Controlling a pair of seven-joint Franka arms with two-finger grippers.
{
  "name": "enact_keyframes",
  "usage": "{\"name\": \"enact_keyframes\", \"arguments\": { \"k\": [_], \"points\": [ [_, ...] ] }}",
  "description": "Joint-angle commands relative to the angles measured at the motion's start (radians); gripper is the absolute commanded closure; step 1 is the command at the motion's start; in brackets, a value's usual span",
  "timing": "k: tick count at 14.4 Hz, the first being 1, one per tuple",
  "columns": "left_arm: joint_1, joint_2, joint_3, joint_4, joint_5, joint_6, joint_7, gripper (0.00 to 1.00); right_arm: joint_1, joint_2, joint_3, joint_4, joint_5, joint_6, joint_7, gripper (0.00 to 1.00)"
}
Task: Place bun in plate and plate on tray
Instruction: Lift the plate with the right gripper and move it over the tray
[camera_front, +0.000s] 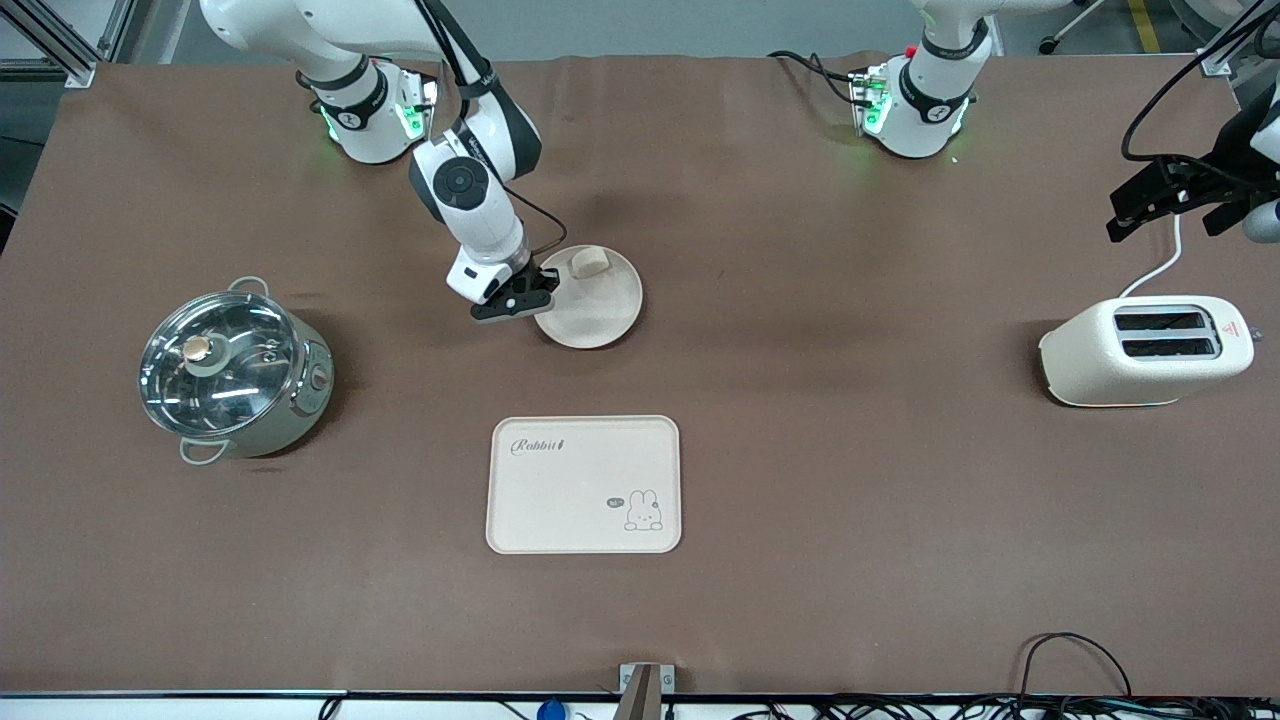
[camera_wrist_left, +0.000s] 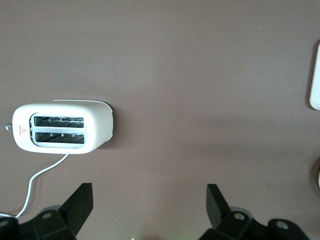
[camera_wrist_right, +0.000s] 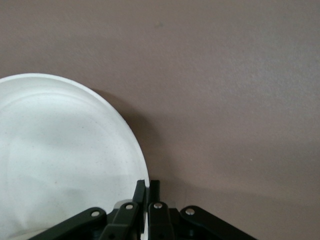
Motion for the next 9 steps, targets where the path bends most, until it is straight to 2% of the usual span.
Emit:
{"name": "enact_keyframes", "arguments": {
  "k": [1,6,9],
  "points": [
    [0.004,-0.007,-0.005,-0.003,-0.003,-0.005,0.005,0.0,0.009,0.0,0.002,0.044,0.044,-0.051,0.034,1.0],
    [-0.001,-0.007,-0.014,-0.005,-0.003,-0.011,0.005,0.0,0.004,-0.003,0.002,0.188,0.142,-0.219,0.037,1.0],
    [-0.001,-0.007,-0.023,-0.005,-0.002,-0.013,0.005,0.0,-0.023,-0.002,-0.006,0.32,0.188,-0.33,0.033,1.0]
  ]
}}
